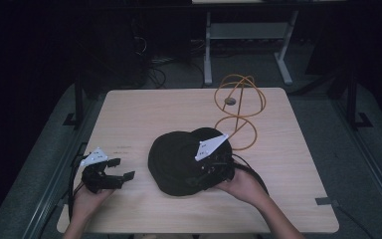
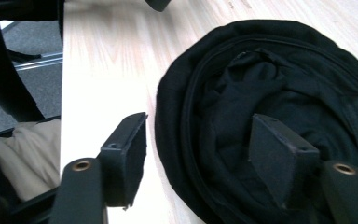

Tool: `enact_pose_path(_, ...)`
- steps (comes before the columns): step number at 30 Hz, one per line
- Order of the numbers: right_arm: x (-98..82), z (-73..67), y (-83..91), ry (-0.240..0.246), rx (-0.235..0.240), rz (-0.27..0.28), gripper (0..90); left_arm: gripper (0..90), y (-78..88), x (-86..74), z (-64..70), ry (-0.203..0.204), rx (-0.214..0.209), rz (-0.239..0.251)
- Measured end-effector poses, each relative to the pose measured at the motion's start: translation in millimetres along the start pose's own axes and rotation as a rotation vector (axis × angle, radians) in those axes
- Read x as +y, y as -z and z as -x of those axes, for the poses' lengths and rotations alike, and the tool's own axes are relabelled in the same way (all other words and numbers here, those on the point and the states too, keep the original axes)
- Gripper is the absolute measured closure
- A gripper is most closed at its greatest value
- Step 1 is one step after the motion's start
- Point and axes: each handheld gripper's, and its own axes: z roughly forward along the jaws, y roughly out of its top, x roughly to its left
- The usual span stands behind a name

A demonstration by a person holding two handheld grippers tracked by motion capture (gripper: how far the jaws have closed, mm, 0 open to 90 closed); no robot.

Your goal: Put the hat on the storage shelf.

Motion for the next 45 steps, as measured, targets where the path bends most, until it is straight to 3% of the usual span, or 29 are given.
enact_pose_path(10,4.3,-0.9,-12.4,0.008,0.029,-0.023,40.6,16.4,0.3,0.1,0.2,-0.003,-0.002,0.003)
enact_pose_path(17,1.4,-1.6,-30.5,0.028,0.022,-0.058,40.7,16.4,-0.2,-0.2,0.8,-0.002,-0.003,0.0)
enact_pose_path(21,-1.9,-1.0,-43.2,0.015,0.037,-0.08,40.5,16.4,0.1,-0.2,1.2,-0.001,-0.003,0.001)
enact_pose_path(30,-7.6,-0.9,-57.7,0.012,0.013,-0.125,42.5,16.4,-0.3,-0.1,1.8,-0.003,-0.003,0.0)
enact_pose_path(45,-15.2,-0.3,-68.9,-0.006,-0.015,-0.141,50.3,16.4,-1.5,-0.1,2.0,-0.006,-0.005,-0.006)
